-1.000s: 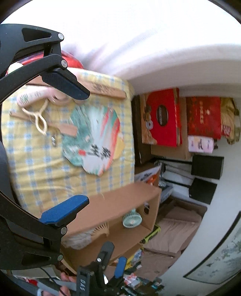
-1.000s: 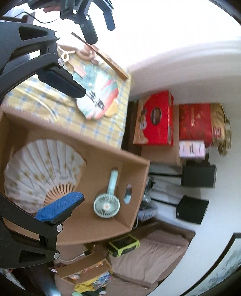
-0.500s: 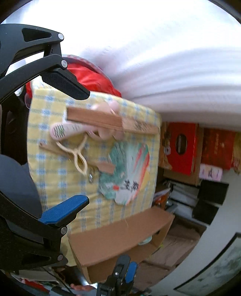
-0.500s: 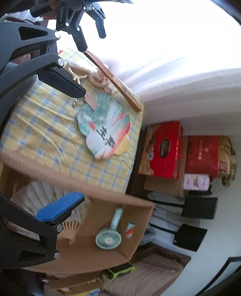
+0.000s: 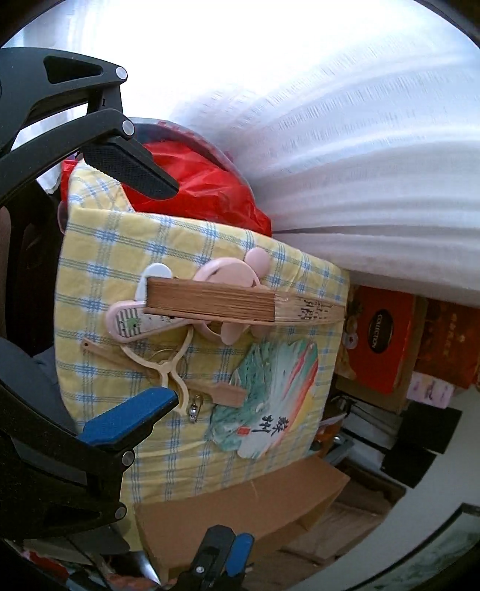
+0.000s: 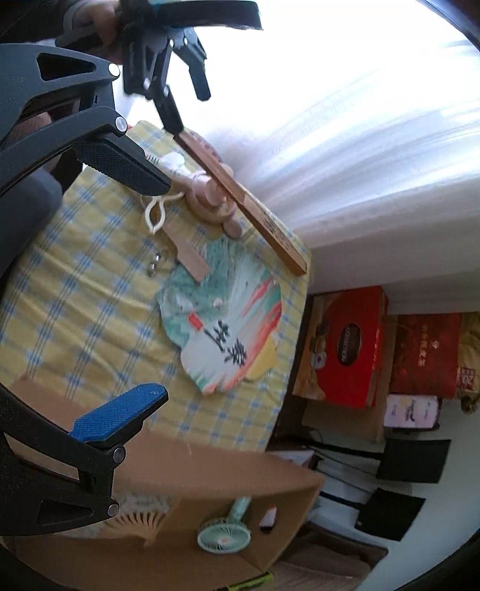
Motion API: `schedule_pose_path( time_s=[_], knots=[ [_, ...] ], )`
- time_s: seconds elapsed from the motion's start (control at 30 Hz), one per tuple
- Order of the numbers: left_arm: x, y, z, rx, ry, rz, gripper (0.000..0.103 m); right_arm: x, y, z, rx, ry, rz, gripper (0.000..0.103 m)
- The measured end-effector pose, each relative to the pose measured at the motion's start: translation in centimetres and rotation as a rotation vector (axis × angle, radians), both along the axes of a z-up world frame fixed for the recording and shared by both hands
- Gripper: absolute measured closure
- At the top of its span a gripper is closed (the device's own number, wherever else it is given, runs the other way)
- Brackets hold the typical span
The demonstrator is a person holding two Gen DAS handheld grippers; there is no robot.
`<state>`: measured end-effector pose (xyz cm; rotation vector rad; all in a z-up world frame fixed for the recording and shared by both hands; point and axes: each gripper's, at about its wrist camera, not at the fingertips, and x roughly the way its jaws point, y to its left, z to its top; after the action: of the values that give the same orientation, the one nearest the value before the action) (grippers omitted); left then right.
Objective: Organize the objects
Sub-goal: 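Move the left tool toward the closed wooden folding fan, then close the left tool on the wooden folding fan's side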
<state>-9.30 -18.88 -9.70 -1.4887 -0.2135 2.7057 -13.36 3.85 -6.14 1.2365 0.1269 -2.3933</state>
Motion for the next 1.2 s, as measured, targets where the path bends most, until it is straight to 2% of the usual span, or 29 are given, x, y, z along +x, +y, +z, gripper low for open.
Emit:
schedule_pose_path(
  time_s=[0.07,0.13,0.27,0.5,0.57,0.63,0.87,0.93,1.1,1.2],
  knots=[
    [-1.0,0.1,-0.6,0.008,-0.018,-0.001,0.003,-0.6,-0.8,-0.5,-0.028,-0.034,0.008,0.001],
    [-1.7,0.1,-1.1,0.017,-0.035,0.001,0.013,-1.2,-1.4,-0.9,-0.050,-0.063,0.010,0.001],
    [-2.5,-0.1,-1.8,0.047,-0.055,0.003,0.014,-3.1,-3.1,-1.9,-0.096,-0.128,0.016,0.003],
    [-3.2,0.0,-2.5,0.034,-0.080,-0.017,0.018,-7.7,-6.5,-3.5,-0.144,-0.190,0.002,0.012],
    [-3.4,-0.1,-2.7,0.030,-0.092,-0.015,0.022,-9.3,-7.9,-4.3,-0.141,-0.223,0.001,0.016],
    [-3.6,-0.2,-3.1,0.033,-0.106,-0.013,0.031,-10.6,-8.8,-4.9,-0.140,-0.242,-0.006,0.018],
    [-3.9,-0.6,-3.4,0.050,-0.109,-0.012,0.032,-13.7,-11.1,-7.5,-0.171,-0.322,-0.030,0.024],
    [-4.1,-0.5,-3.5,0.049,-0.111,-0.016,0.039,-14.3,-11.6,-8.0,-0.184,-0.340,-0.036,0.030],
    [-4.6,-0.3,-4.2,0.055,-0.139,-0.036,0.052,-15.7,-12.0,-10.4,-0.267,-0.436,-0.079,0.046],
    [-4.8,0.2,-4.5,0.048,-0.148,-0.057,0.065,-15.9,-12.6,-11.1,-0.283,-0.444,-0.074,0.052]
  ],
)
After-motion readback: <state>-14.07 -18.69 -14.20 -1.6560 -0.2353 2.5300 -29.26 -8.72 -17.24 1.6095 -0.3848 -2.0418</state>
